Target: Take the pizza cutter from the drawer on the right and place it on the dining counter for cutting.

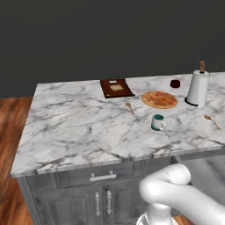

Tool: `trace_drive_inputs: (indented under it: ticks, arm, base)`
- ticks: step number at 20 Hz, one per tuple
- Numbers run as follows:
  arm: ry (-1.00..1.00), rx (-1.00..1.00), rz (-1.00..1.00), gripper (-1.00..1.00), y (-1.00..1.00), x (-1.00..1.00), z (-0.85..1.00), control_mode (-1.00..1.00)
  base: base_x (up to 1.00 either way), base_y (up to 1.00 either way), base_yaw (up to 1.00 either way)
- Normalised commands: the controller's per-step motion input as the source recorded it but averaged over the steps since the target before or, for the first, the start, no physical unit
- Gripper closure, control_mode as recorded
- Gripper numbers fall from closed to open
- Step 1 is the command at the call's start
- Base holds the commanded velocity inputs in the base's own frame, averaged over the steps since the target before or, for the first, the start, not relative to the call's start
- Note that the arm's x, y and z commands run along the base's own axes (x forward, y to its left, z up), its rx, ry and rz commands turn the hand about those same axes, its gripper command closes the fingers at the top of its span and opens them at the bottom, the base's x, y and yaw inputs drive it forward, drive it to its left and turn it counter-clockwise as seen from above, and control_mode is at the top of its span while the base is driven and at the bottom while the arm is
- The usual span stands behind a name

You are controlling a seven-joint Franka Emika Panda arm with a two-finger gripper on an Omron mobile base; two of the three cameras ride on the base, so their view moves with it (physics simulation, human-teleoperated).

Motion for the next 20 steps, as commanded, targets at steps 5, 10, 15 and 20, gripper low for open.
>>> trace_drive_inputs:
  ticks: [5,10,15,20]
  arm:
    - [0.0,0.0,-0.02,1.0,0.54,-0.52,0.79,-1.0]
    - [-0.02,0.0,-0.01,1.0,0.62,-0.21,0.76,-1.0]
    - [-0.12,0.0,0.0,1.0,0.6,0.03,0.76,-1.0]
    - [-0.09,0.0,0.0,1.0,0.47,0.29,0.58,-1.0]
  base:
    - [0.0,0.0,0.0]
    - [0.0,0.0,0.0]
    - [0.0,0.0,0.0]
    - [0.0,0.0,0.0]
